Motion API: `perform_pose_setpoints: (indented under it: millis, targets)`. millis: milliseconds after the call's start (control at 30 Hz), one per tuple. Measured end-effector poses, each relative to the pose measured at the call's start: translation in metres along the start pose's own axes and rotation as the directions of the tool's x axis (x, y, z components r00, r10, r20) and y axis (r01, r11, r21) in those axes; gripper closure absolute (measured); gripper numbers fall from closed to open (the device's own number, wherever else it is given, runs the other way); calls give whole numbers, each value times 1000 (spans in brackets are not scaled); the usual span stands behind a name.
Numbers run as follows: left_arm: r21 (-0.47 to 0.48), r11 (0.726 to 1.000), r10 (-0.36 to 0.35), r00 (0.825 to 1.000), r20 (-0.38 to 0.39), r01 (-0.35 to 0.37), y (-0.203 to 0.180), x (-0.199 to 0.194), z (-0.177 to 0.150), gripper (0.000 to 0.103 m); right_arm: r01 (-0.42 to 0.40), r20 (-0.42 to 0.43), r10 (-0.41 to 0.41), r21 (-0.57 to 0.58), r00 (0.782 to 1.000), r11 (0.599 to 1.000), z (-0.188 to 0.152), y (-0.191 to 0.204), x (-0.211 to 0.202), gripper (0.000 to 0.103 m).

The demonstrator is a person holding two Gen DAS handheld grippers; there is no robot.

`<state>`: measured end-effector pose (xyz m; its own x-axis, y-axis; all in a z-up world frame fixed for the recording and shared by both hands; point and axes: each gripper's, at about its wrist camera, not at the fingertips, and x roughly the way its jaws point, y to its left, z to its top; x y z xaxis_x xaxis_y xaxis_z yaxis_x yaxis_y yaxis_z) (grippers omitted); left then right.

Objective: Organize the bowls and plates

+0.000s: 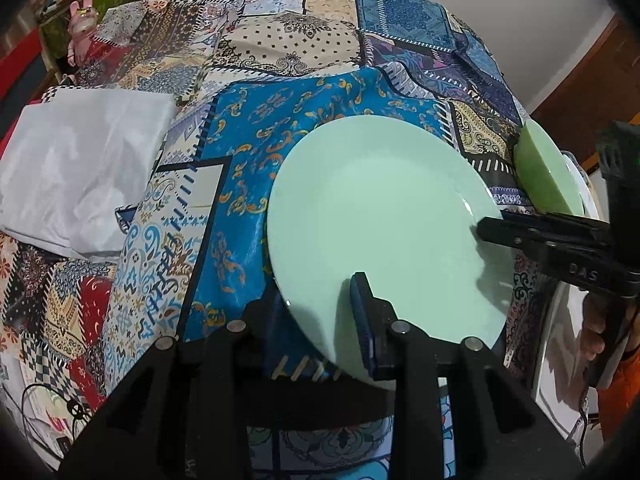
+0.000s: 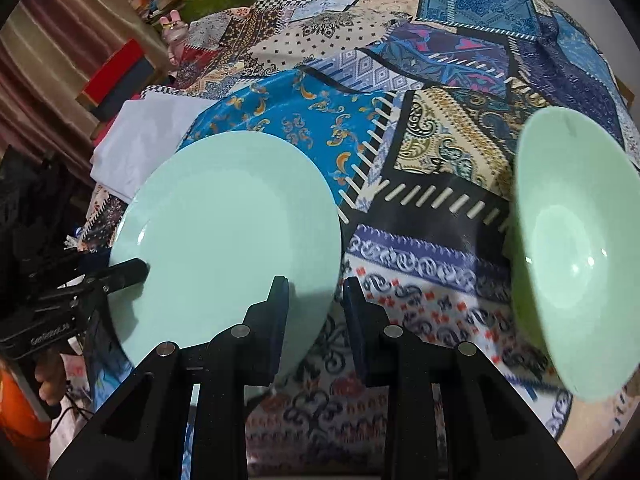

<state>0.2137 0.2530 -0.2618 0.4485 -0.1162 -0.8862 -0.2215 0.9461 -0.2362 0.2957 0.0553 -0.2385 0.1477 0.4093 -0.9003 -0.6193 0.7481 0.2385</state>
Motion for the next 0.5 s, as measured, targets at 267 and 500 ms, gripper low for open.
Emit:
perform_pose_setpoints:
  millis: [267, 500]
  targets:
    - [47, 998, 33, 999, 37, -34, -12, 0, -2, 66, 5, 29, -5, -4, 1000, 1000, -1, 3, 1, 77]
    - [31, 999, 27, 999, 43, -28, -16, -7, -5, 66, 14, 44, -14, -17, 999, 1000, -12, 4, -10, 78]
